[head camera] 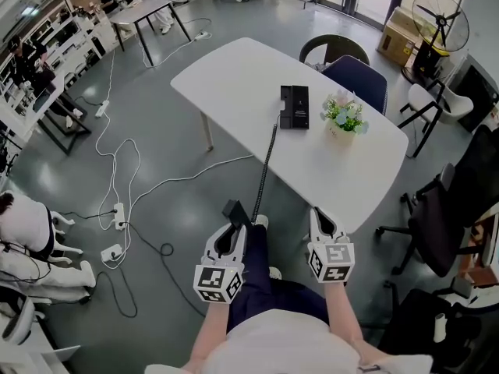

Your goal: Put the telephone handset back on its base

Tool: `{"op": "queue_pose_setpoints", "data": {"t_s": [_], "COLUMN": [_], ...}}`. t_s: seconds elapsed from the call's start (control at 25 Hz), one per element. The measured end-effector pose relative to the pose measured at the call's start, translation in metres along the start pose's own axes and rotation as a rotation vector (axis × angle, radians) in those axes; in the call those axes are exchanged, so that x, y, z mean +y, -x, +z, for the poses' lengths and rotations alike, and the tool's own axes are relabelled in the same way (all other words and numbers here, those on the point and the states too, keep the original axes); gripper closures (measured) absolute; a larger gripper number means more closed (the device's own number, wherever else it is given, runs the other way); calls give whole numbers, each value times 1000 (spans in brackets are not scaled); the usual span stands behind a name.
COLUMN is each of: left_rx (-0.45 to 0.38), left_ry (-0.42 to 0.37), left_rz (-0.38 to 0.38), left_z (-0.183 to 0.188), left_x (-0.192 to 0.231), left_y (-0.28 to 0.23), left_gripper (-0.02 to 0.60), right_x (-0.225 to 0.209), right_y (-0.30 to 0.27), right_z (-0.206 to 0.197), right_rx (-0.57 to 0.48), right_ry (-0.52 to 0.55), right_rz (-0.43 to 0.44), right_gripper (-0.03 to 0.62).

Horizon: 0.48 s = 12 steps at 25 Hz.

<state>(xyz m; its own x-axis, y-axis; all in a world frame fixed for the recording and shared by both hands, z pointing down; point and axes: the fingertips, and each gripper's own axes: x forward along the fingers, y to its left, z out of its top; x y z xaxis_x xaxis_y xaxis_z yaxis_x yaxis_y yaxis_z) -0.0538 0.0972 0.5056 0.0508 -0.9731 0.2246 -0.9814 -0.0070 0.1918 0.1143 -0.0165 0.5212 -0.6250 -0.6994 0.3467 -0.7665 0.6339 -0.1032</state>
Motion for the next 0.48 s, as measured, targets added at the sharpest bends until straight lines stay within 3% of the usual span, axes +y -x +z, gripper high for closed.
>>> {"op": "queue_pose_setpoints", "data": {"t_s": [0.48], "left_rx": [22], "left_ry": [10], "left_rz": [-59], "left_z": [7], "left_x": [9], "left_y": [-51], "left_gripper": [503], "right_x": [-23], "right_y": [-34], "right_z": [5], "right_rx": [18], "right_ry": [-26], "right_rz": [-41], "right_gripper": [557]}}
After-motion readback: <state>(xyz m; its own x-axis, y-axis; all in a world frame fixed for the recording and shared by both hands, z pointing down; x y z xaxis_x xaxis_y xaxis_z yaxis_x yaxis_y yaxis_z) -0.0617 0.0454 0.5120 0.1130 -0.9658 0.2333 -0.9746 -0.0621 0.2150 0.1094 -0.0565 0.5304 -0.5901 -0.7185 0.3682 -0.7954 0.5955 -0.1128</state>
